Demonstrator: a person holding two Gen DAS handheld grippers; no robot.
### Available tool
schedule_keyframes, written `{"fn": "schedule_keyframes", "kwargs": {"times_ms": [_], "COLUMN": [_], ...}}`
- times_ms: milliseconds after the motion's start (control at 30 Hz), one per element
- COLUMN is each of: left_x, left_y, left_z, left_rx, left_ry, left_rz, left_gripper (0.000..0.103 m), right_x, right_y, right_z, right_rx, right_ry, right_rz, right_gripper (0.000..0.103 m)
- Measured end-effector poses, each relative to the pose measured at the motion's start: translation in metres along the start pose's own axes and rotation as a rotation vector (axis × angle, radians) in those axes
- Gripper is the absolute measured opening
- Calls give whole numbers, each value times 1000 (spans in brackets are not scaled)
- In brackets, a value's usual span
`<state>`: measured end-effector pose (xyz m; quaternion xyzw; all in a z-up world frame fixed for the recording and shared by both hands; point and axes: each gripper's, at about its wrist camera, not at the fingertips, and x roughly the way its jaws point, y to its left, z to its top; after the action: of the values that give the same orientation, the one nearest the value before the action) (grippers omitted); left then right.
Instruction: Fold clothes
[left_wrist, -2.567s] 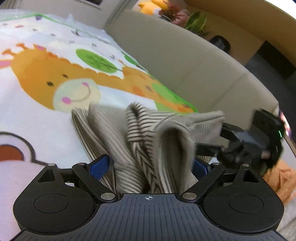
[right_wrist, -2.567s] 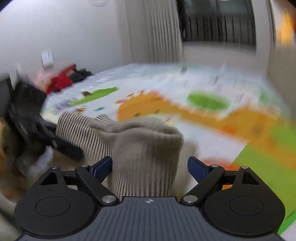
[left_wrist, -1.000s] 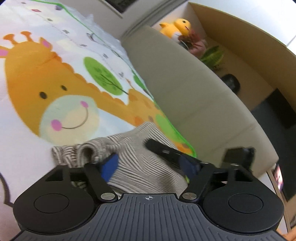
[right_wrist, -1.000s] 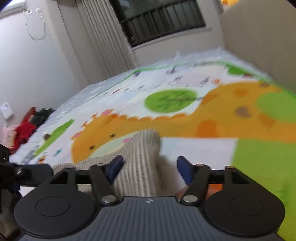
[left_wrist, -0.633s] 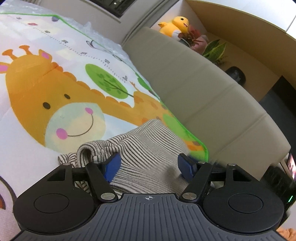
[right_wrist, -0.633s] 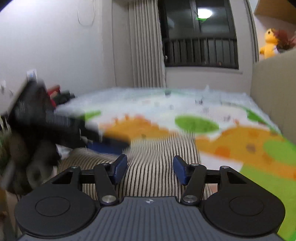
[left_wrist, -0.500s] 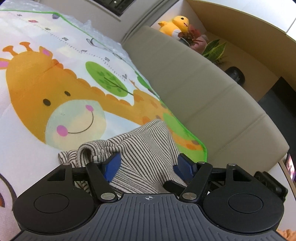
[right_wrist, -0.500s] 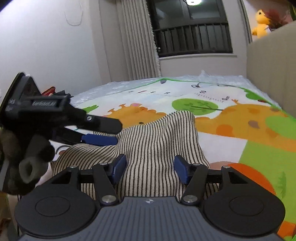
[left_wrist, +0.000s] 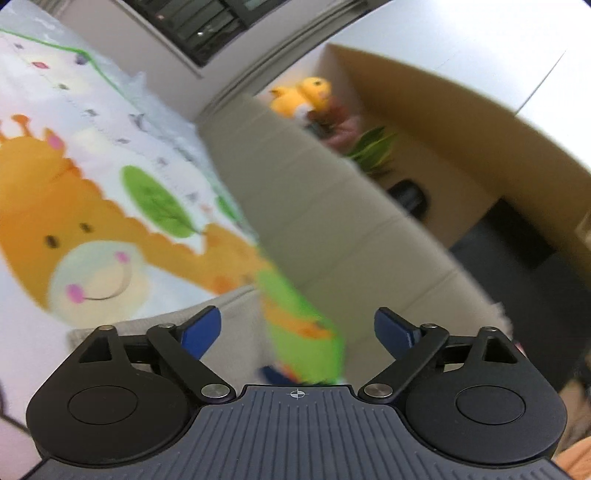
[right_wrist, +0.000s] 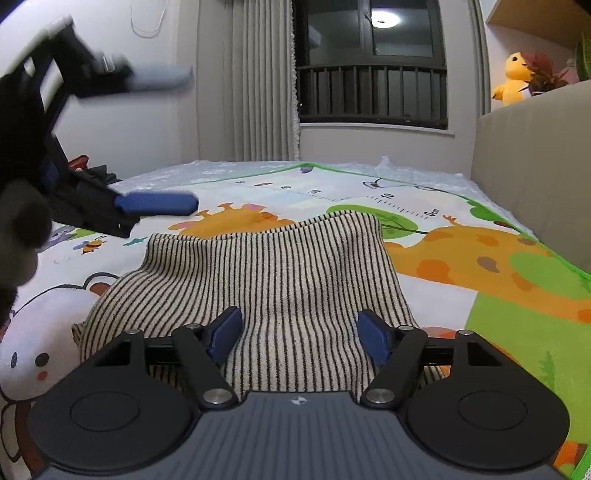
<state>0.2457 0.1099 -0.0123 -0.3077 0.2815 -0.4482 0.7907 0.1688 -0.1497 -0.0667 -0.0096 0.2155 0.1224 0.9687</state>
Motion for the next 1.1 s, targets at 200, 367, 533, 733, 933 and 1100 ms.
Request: {"fn": "schedule_keyframes", "kwargs": {"times_ms": [200, 367, 533, 733, 933, 1100], "left_x": [18, 19, 27, 18, 15, 16], "left_y": [43, 51, 47, 53, 59, 60], "left_z": [-14, -11, -9, -12, -13, -13], "left_rx": [-127, -176, -152, -144, -153, -151], "left_ry": [43, 38, 45, 48, 42, 40], "left_rz": [117, 121, 141, 129, 108, 105], "left_gripper": [82, 81, 83, 83, 83, 83], "right_x": [-7, -33, -16, -12, -21, 19], "right_y": [0, 7, 25, 16, -11, -32], "right_z": [0, 14, -5, -2, 29, 67], "right_rx": [16, 5, -40, -29, 6, -42], "right_ry": [-9, -89, 15, 37, -40, -25], "right_rz": [-15, 74, 102, 138, 35, -107], "right_gripper": [75, 101, 103, 103, 101, 75]}}
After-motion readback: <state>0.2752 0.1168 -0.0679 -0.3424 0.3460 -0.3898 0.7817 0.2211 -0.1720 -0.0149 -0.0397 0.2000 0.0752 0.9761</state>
